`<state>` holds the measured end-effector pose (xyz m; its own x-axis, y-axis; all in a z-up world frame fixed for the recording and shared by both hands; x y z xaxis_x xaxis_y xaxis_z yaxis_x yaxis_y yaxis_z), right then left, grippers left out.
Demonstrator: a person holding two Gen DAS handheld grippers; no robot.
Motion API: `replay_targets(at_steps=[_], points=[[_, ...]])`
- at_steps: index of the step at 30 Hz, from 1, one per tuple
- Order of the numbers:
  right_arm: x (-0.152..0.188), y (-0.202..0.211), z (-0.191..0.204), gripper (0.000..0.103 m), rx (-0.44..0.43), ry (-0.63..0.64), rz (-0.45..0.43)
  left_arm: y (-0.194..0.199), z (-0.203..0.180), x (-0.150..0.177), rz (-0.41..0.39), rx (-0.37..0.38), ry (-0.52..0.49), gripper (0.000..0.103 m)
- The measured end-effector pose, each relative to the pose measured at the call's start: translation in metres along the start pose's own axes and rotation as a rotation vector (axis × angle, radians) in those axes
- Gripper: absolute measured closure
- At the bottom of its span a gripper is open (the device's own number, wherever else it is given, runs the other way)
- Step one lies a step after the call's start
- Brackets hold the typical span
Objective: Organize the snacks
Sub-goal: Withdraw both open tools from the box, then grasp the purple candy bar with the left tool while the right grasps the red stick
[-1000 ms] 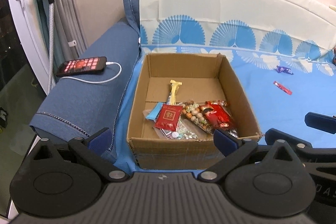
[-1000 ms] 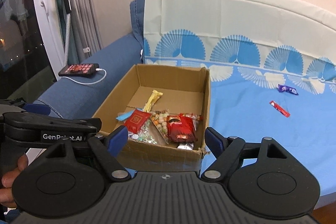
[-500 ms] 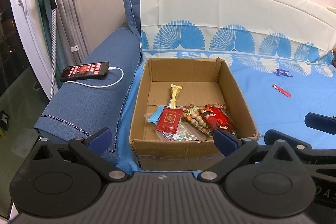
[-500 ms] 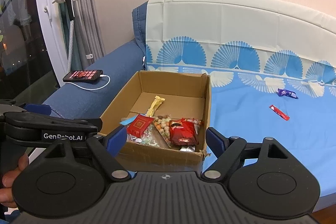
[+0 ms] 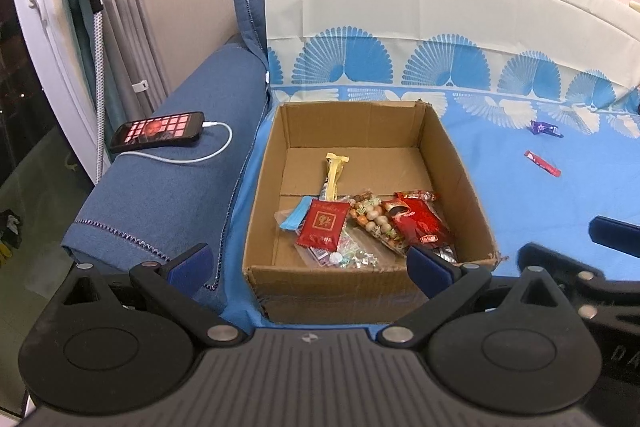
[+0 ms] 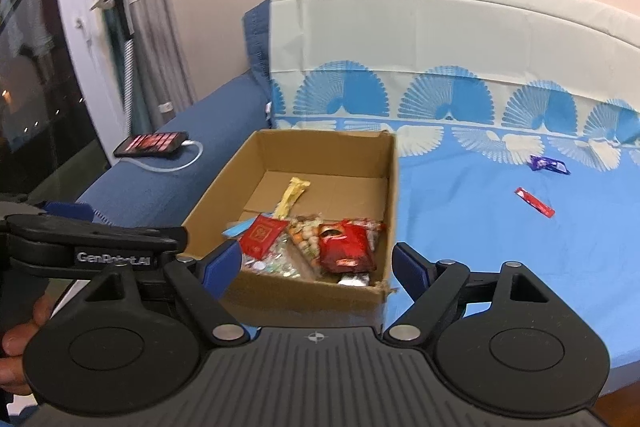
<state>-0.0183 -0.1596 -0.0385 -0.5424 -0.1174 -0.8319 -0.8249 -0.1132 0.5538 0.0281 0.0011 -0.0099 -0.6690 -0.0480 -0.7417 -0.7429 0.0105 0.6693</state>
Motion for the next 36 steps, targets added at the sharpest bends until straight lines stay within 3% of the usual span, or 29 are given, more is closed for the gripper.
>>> replay_targets(at_steps=[7,12,15,21,26,29,30,31,32,34,36], points=[[0.011,-0.014,-0.072,0.015,0.119,-0.098,0.006,-0.023,-0.047,-0.030,-0.008,0.006,-0.068,0.000],[0.030,-0.054,-0.165,0.015,0.296,-0.137,0.046,-0.052,-0.087,-0.054,0.051,0.024,-0.065,0.000],[0.046,-0.102,-0.228,0.015,0.363,-0.125,0.084,-0.073,-0.110,-0.066,0.086,0.013,-0.069,0.000],[0.082,-0.230,-0.337,0.015,0.375,-0.155,0.229,-0.125,-0.163,-0.084,0.165,0.006,-0.108,0.000],[0.092,-0.319,-0.380,0.015,0.333,-0.098,0.317,-0.177,-0.216,-0.098,0.225,0.038,-0.119,0.000],[0.100,-0.353,-0.389,0.017,0.286,-0.060,0.324,-0.205,-0.245,-0.104,0.236,0.057,-0.118,0.000],[0.098,-0.353,-0.389,0.034,0.285,-0.029,0.287,-0.213,-0.256,-0.107,0.231,0.059,-0.128,0.000],[0.097,-0.351,-0.388,0.073,0.271,0.005,0.260,-0.223,-0.269,-0.110,0.218,0.063,-0.142,0.000],[0.098,-0.347,-0.391,0.085,0.271,0.006,0.251,-0.232,-0.283,-0.113,0.207,0.071,-0.157,0.000],[0.104,-0.334,-0.400,0.088,0.273,-0.048,0.236,-0.253,-0.320,-0.121,0.194,0.119,-0.204,0.000],[0.118,-0.312,-0.415,0.088,0.347,-0.123,0.240,-0.276,-0.368,-0.124,0.183,0.198,-0.277,0.000]])
Point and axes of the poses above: each gripper's, at about its wrist camera, not at the fingertips, and y roughly against the way its jaws point, z to its left, x to its underside, the point moved 4 cm from there along -y, roughly the way its jaws point, and after that the axes turned 15 degrees about y, right-handed, at the moved point
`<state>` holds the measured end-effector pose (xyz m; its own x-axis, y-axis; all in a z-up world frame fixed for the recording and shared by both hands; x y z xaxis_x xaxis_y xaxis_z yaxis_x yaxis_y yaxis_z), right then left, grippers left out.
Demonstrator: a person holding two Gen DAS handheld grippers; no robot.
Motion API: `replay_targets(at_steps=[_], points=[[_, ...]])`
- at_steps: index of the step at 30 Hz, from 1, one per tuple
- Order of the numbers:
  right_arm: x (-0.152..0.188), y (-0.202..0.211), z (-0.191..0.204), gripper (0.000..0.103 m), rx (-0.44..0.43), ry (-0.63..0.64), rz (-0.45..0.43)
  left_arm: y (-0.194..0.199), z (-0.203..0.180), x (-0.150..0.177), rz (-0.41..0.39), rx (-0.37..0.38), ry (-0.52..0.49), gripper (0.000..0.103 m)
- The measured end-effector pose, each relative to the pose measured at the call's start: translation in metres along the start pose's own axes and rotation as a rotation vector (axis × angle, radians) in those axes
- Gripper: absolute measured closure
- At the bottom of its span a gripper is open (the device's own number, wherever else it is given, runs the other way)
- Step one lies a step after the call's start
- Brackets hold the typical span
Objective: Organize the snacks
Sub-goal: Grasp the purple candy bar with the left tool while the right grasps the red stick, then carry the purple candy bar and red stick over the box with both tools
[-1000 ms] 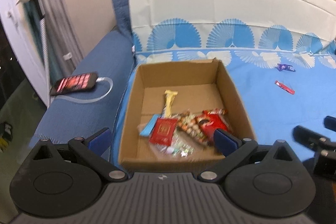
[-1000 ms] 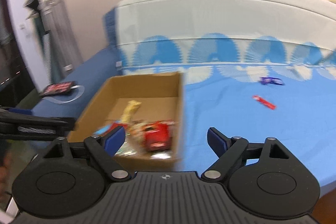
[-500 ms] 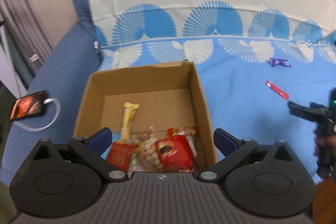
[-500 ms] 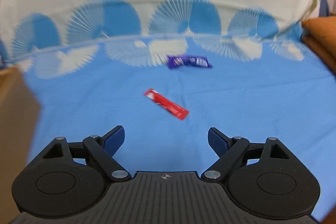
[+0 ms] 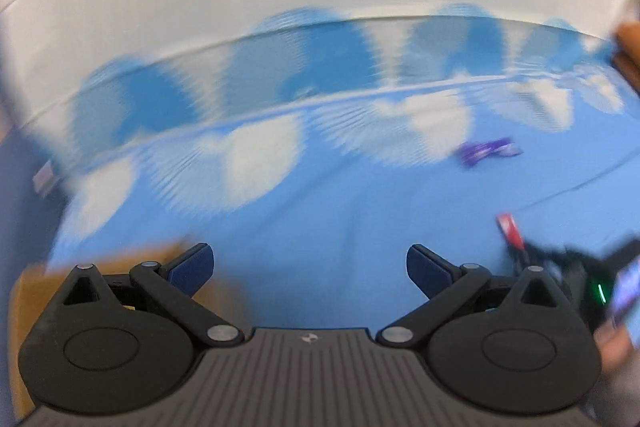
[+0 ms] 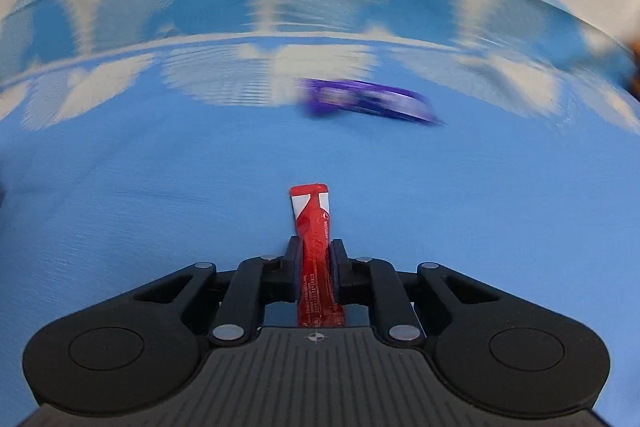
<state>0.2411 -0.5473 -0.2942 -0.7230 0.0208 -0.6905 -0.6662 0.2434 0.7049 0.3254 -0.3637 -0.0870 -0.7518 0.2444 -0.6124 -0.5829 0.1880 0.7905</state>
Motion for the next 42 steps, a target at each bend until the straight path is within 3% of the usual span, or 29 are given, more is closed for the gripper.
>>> replay_targets(at_steps=[3,6,9,14,16,17,18,20,25,34,42], points=[[0.029,0.025,-0.041,0.087,0.127,-0.139,0.066,-0.053,-0.074,-0.022,0.007,0.125,-0.185,0.000],[0.062,0.046,-0.078,0.086,0.202,-0.262,0.106,-0.111,-0.143,-0.033,0.023,0.171,-0.350,0.000],[0.076,0.054,-0.092,0.086,0.204,-0.307,0.097,-0.167,-0.198,-0.038,0.068,0.152,-0.416,0.000],[0.077,0.050,-0.096,0.084,0.196,-0.290,0.074,-0.232,-0.246,-0.040,0.150,0.071,-0.448,0.001],[0.078,0.049,-0.097,0.083,0.203,-0.290,0.055,-0.246,-0.253,-0.035,0.164,0.034,-0.472,0.036],[0.080,0.050,-0.096,0.083,0.207,-0.282,0.049,-0.246,-0.254,-0.033,0.185,0.061,-0.470,0.077],[0.080,0.050,-0.095,0.083,0.210,-0.274,0.046,-0.240,-0.255,-0.033,0.211,0.094,-0.451,0.091],[0.080,0.053,-0.096,0.084,0.206,-0.278,0.042,-0.226,-0.249,-0.029,0.200,0.074,-0.442,0.092],[0.073,0.078,-0.094,0.086,0.201,-0.331,0.022,-0.155,-0.218,-0.012,0.175,0.117,-0.438,0.092],[0.043,0.195,-0.040,0.086,0.081,-0.329,-0.090,0.002,-0.142,0.043,0.101,0.102,-0.441,0.092],[0.032,0.297,0.021,0.086,-0.042,-0.245,-0.148,0.128,-0.056,0.094,0.074,0.154,-0.304,0.092]])
Point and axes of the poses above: each gripper's, at about its wrist camera, not at the fingertips, and y roughly against the way its jaws point, z to its left, x to its underside, the point moved 4 cm from there along -y, roughly the way its jaws point, and after that the axes turned 15 degrees about y, right-handed, at the moved point
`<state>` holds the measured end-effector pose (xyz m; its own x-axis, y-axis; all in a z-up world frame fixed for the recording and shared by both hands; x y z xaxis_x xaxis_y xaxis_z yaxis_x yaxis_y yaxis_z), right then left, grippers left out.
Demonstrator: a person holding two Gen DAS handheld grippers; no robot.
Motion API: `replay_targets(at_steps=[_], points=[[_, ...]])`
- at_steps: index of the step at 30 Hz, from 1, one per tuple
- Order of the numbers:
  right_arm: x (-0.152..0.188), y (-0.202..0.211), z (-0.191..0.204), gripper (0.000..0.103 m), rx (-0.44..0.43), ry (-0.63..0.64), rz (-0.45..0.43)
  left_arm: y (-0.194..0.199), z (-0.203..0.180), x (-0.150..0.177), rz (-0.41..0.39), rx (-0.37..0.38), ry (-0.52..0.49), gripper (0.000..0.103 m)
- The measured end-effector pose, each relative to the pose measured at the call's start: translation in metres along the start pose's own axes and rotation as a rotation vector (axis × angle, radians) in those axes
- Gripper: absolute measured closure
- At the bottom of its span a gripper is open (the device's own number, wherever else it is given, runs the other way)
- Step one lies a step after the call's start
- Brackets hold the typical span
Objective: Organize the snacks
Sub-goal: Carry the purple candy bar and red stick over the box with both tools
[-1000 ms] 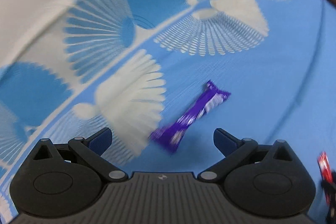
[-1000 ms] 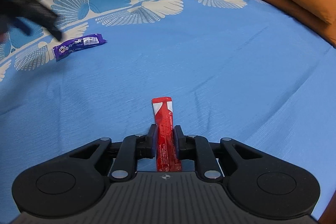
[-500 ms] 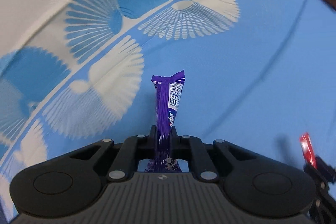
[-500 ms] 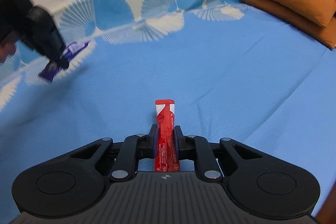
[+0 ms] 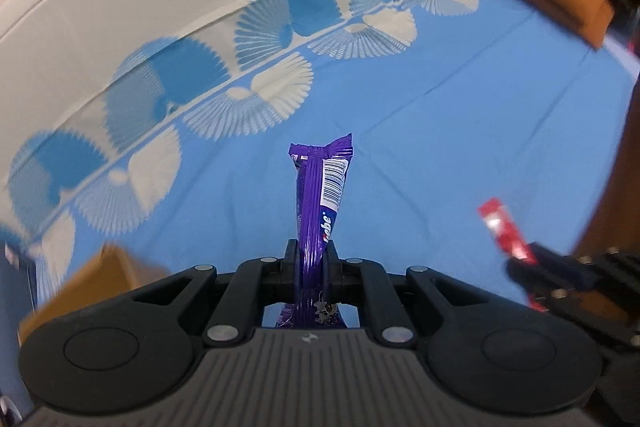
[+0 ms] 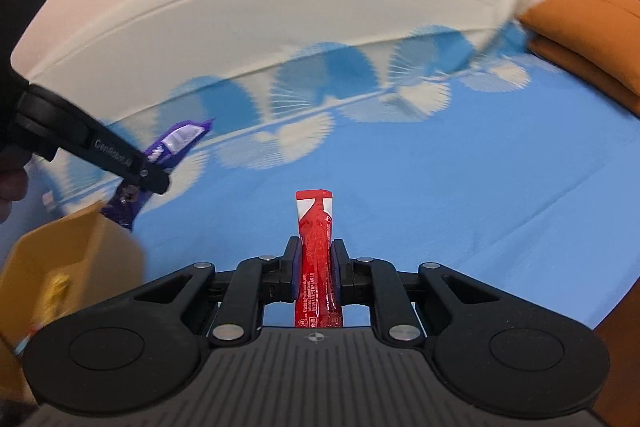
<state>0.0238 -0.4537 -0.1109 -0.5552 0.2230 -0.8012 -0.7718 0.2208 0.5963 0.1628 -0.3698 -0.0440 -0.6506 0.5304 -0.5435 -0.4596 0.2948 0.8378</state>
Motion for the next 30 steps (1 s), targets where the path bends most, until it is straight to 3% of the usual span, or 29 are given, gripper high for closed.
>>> replay_targets(at_steps=[5,11,17,24,30], points=[[0.004,0.049,0.053,0.086,-0.085,0.086,-0.014,0.073,0.039,0.056,-0.042,-0.006,0.107,0.092],[0.014,0.096,0.124,0.086,-0.222,0.192,-0.016,0.136,0.093,0.128,-0.059,-0.126,0.238,0.092],[0.024,0.135,0.187,0.086,-0.340,0.299,-0.031,0.185,0.147,0.203,-0.068,-0.200,0.373,0.092],[0.043,0.172,0.236,0.086,-0.387,0.423,-0.039,0.220,0.185,0.267,-0.111,-0.236,0.502,0.092],[0.056,0.193,0.258,0.086,-0.366,0.490,-0.043,0.236,0.191,0.290,-0.152,-0.210,0.528,0.092]])
Point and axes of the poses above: each gripper's, at about its wrist camera, not at the fingertips, and y roughly against the way its jaws point, z to its left, x to its underside, the point moved 4 cm from there along -y, roughly the way its jaws point, and after that the axes turned 15 degrees about y, right-handed, at the moved point
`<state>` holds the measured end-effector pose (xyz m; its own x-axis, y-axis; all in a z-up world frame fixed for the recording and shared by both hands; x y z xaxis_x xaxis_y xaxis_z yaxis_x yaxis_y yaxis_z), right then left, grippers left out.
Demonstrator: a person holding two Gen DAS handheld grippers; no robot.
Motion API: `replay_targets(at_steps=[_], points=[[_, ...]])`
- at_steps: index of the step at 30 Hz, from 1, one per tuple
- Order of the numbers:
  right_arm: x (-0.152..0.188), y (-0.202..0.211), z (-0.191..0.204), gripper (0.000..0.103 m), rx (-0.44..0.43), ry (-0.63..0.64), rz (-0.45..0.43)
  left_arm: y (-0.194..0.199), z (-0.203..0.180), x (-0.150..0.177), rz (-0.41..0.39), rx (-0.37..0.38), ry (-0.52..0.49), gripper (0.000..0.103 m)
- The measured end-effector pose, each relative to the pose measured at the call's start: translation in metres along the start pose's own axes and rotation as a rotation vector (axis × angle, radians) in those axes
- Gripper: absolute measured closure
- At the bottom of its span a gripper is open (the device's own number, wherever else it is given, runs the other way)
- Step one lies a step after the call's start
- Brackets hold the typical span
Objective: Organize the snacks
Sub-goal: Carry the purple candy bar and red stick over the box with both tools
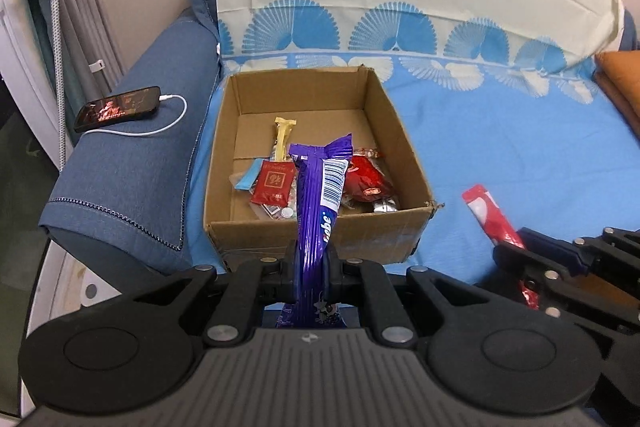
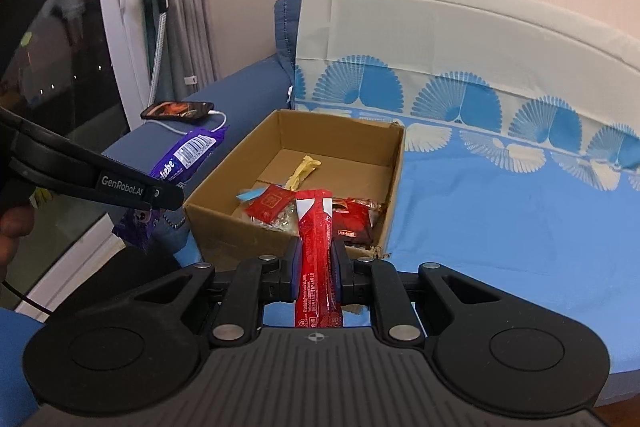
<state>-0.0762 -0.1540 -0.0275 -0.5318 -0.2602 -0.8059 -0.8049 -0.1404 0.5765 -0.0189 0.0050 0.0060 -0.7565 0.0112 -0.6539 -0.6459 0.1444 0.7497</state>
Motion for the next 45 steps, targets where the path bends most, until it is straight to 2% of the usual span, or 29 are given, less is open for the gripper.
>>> replay_targets(at_steps=[5,10,18,31,45], points=[[-0.007,0.003,0.013,0.086,0.028,0.041,-0.014,-0.002,0.003,0.001,0.000,0.015,0.005,0.092],[-0.006,0.001,0.014,0.086,0.040,0.046,0.014,-0.001,0.008,0.006,-0.001,0.040,0.025,0.092],[-0.005,-0.009,0.016,0.086,0.028,0.047,0.044,-0.014,0.016,0.004,0.018,0.030,0.040,0.092],[-0.013,-0.044,0.011,0.086,0.028,0.041,0.106,-0.049,0.028,-0.009,0.072,0.019,0.056,0.092],[-0.032,-0.082,0.003,0.086,-0.009,0.037,0.130,-0.081,0.034,-0.036,0.097,0.000,0.082,0.092]])
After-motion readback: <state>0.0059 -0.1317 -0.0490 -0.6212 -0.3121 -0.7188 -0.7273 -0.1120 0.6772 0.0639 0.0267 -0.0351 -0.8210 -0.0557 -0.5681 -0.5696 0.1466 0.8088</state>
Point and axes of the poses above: each gripper's, at about its wrist camera, not at the fingertips, and y roughly against the way its jaws point, z to its left, x to its underside, the point moved 4 cm from there along -y, roughly the way its jaws point, and after that the axes turned 15 degrees about y, right-handed, at the moved point
